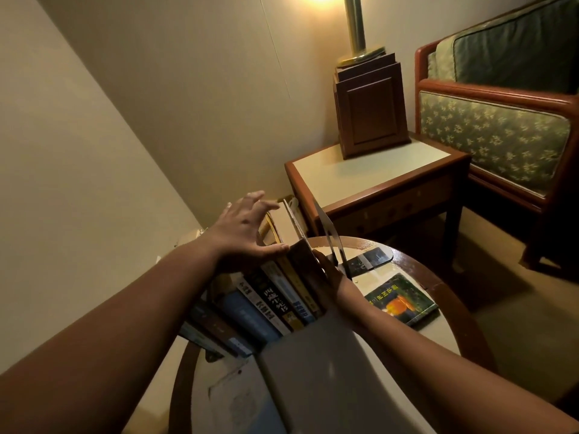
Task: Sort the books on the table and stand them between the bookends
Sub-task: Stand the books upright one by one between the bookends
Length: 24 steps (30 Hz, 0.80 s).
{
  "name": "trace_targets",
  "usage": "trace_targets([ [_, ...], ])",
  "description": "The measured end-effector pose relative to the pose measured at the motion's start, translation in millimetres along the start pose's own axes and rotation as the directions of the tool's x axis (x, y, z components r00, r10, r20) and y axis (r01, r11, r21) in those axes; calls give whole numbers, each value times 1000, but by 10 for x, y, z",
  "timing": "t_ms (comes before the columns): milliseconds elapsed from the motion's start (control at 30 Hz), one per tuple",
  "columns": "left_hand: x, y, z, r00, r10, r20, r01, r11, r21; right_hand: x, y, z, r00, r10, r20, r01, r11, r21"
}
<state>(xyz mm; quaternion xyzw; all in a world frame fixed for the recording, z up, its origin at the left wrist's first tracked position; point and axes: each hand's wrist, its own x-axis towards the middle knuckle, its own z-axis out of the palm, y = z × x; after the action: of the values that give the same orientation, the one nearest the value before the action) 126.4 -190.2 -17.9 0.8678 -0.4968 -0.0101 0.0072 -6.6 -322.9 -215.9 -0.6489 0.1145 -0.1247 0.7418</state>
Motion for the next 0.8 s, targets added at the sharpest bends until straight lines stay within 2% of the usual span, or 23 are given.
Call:
trace_targets([
  [133, 188, 182, 47, 997, 1, 79, 10, 990, -144, -80, -39, -44, 1000, 26, -13, -27, 997, -78],
  [200, 219, 219, 121, 994, 10, 109, -1, 996, -90, -162, -42, -102, 999, 31, 10, -30, 994, -107],
  [300, 200, 232, 154, 998, 15, 67, -13, 999, -35, -351, -114, -219, 999, 7, 36, -1, 988, -156],
  [367, 176, 257, 124, 998, 10, 60, -7, 998, -54, -487, -126, -337, 1000, -22, -5, 20, 966, -258],
  [467, 143, 294, 98, 999, 7, 50, -4, 998, -61, -655, -62, -556, 994, -25, -102, -26, 885, -465],
  [533, 130, 290, 95, 999, -2, 45, 6, 997, -75, -737, -30, -695, 988, -41, -146, -57, 791, -609],
  [567, 130, 284, 92, 999, -14, 48, 18, 996, -87, -769, -31, -760, 985, -64, -159, -67, 708, -703],
  [633, 134, 261, 89, 998, -35, 54, 41, 993, -106, -817, -40, -879, 984, -77, -160, -103, 489, -866],
  [700, 138, 237, 99, 998, -43, 54, 50, 991, -123, -862, -31, -953, 986, -11, -165, -155, 283, -947],
  [733, 138, 232, 100, 998, -42, 53, 49, 990, -134, -885, -16, -989, 985, 10, -170, -168, 220, -961],
  [800, 135, 241, 98, 998, -43, 55, 52, 987, -154, -945, 2, -1046, 980, 10, -199, -197, 193, -961],
])
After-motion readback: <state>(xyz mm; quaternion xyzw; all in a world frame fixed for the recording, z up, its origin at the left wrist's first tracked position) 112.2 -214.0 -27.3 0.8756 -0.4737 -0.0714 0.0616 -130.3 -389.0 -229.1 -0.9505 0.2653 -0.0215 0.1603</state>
